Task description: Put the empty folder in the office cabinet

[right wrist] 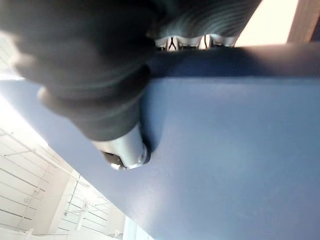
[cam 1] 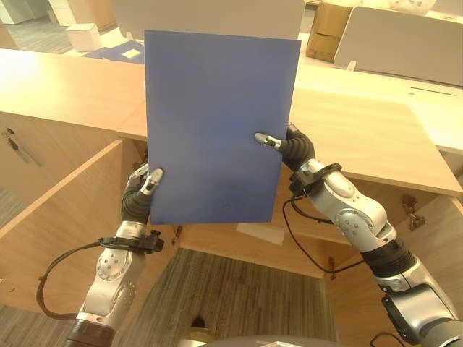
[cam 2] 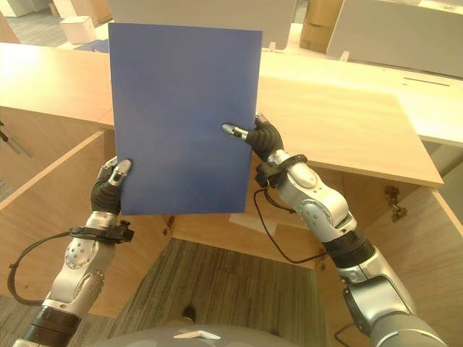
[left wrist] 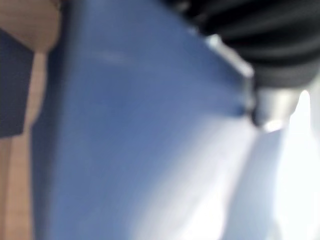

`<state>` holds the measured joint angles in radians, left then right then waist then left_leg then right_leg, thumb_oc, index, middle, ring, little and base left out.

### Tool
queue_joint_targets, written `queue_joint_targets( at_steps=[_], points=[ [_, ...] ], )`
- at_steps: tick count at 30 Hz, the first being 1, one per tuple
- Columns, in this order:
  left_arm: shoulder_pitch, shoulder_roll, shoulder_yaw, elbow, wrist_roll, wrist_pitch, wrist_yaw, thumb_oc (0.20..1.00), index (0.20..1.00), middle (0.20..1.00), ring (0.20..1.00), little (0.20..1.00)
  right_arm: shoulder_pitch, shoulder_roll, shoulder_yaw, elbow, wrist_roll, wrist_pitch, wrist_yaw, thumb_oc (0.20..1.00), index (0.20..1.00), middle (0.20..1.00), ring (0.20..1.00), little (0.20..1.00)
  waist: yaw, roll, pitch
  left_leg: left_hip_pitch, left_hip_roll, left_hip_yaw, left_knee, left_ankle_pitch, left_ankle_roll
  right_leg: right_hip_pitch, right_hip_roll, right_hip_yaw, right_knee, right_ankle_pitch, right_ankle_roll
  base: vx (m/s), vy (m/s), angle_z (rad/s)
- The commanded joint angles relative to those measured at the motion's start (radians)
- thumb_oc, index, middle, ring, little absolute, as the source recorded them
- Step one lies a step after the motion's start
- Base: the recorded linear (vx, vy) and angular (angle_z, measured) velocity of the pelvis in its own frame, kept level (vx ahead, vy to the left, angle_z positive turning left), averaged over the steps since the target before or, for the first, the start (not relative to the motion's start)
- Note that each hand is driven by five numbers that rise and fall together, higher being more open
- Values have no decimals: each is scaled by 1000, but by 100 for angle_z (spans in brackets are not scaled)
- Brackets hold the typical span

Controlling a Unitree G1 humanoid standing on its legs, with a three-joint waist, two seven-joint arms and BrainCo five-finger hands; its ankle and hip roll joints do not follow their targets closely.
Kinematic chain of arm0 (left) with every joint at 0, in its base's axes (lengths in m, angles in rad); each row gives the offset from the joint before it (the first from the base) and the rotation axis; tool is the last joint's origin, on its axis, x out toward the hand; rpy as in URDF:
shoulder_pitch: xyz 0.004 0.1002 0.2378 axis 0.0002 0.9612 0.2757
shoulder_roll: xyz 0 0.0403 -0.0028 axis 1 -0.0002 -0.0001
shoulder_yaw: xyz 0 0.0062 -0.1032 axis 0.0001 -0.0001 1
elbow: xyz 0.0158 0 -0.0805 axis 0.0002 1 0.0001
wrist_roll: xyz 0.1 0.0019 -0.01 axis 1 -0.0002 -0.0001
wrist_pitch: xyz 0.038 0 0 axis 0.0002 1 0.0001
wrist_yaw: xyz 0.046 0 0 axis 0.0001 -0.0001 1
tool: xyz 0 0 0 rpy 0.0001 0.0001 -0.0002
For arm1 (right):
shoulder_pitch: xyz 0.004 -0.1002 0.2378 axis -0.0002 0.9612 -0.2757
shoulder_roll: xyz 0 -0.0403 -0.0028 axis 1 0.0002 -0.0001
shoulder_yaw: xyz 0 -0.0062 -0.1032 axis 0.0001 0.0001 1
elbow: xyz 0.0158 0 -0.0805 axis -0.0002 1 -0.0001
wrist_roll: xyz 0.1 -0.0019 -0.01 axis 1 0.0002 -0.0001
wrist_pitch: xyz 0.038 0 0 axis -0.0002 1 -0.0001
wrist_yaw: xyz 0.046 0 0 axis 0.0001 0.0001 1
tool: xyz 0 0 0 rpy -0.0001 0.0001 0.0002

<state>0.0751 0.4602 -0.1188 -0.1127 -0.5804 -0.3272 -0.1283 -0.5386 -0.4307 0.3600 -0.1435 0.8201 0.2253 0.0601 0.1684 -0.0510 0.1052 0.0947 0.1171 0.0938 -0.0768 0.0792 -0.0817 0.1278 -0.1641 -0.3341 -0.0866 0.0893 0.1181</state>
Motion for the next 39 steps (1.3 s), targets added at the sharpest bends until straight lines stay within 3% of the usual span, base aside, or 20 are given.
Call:
queue_joint_targets(
  at_steps=[1,4,6,9,10,12,16,17,21,22,23,24,28,31,34,39],
  points=[
    [-109,36,-10,9,20,-88,50,1000,1000,1000,1000,1000,-69,-10,-7,10,-101,-92,23,200,200,200,200,200,4,5,-35,21,-32,-11,-10,-75,32,31,-43,11,-1,-23,37,-16,-33,0],
    [-92,19,-11,18,11,-88,58,1000,1000,1000,1000,1000,7,-13,-13,10,-188,-133,52,200,200,200,200,200,0,3,-28,22,-33,-9,-10,-77,36,30,-43,13,-1,-22,36,-11,-32,0],
    [-39,-7,-30,30,26,-87,77,1000,1000,1000,1000,1000,148,-16,-9,11,-283,-213,79,200,200,200,200,200,-8,2,-7,29,-36,-2,-10,-80,44,29,-43,22,-1,-19,36,-11,-56,0],
    [-21,-8,-38,35,32,-93,84,1000,1000,1000,1000,1000,187,-19,-6,9,-310,-238,84,200,200,200,200,200,-10,2,0,29,-36,1,-10,-81,46,27,-43,23,-1,-18,36,-26,-40,-3],
    [39,-8,-53,43,48,-107,63,1000,1000,1000,1000,1000,279,-33,8,-1,-366,-320,109,200,200,200,200,200,-14,2,29,21,-36,5,-10,-80,50,19,-40,27,-1,-17,36,-109,-117,-12],
    [75,0,-63,59,58,-135,91,1000,1000,1000,1000,1000,328,-55,21,-14,-419,-379,130,200,200,200,200,200,-15,5,55,2,-35,5,-10,-76,50,3,-39,27,-1,-17,37,-148,-99,-9],
    [84,14,-71,71,66,-146,107,1000,1000,1000,1000,1000,344,-75,34,-20,-455,-398,136,200,200,200,200,200,-14,9,78,-19,-34,1,-10,-72,51,-14,-37,25,-1,-17,36,-118,-49,-1],
    [92,30,-77,82,86,-177,138,1000,1000,1000,1000,1000,352,-97,52,-15,-487,-429,130,200,200,200,200,200,-13,17,112,-57,-34,-6,-5,-62,49,-45,-36,26,-1,-13,35,-177,-43,3],
    [93,44,-75,100,104,-175,169,1000,1000,1000,1000,1000,355,-112,65,7,-518,-434,133,200,200,200,200,200,-12,27,148,-84,-33,-13,-4,-51,48,-69,-34,26,-1,-7,33,-188,-36,2],
    [102,59,-71,121,112,-176,185,1000,1000,1000,1000,1000,369,-135,78,38,-549,-458,122,200,200,200,200,200,-11,39,184,-109,-34,-17,-2,-40,45,-89,-32,25,-1,-4,31,-225,-6,6],
    [127,72,-72,165,130,-131,197,1000,1000,1000,1000,1000,394,-144,80,108,-541,-464,95,200,200,200,200,200,-12,48,212,-127,-34,-22,1,-32,43,-102,-29,23,-1,-3,30,-225,-6,6],
    [127,72,-72,165,130,-131,197,1000,1000,1000,1000,1000,394,-144,80,108,-541,-464,95,200,200,200,200,200,-12,48,212,-127,-34,-22,1,-32,43,-102,-29,23,-1,-3,30,-111,5,4],
    [171,38,-122,402,125,-72,108,1000,1000,1000,1000,1000,419,-132,64,307,-538,-539,85,200,200,200,200,200,-24,53,238,-149,-43,-20,31,-37,42,-116,-33,22,2,1,30,-45,62,3],
    [182,-10,-149,587,114,-84,60,1000,1000,1000,1000,1000,403,-123,46,418,-541,-586,66,200,200,200,200,200,-31,53,244,-158,-55,-14,67,-57,50,-123,-43,30,2,8,34,-6,137,-5],
    [187,-37,-145,673,102,-67,20,1000,1000,1000,1000,1000,389,-110,32,467,-518,-596,50,200,200,200,200,200,-34,52,246,-159,-65,-10,85,-70,58,-124,-51,39,2,14,40,5,125,-2],
    [158,-70,-147,861,178,-103,-57,1000,1000,1000,1000,1000,320,-84,-13,579,-488,-622,25,200,200,200,200,200,-43,51,259,-173,-93,0,128,-98,90,-149,-84,62,58,22,60,-19,162,-11]
  ],
)
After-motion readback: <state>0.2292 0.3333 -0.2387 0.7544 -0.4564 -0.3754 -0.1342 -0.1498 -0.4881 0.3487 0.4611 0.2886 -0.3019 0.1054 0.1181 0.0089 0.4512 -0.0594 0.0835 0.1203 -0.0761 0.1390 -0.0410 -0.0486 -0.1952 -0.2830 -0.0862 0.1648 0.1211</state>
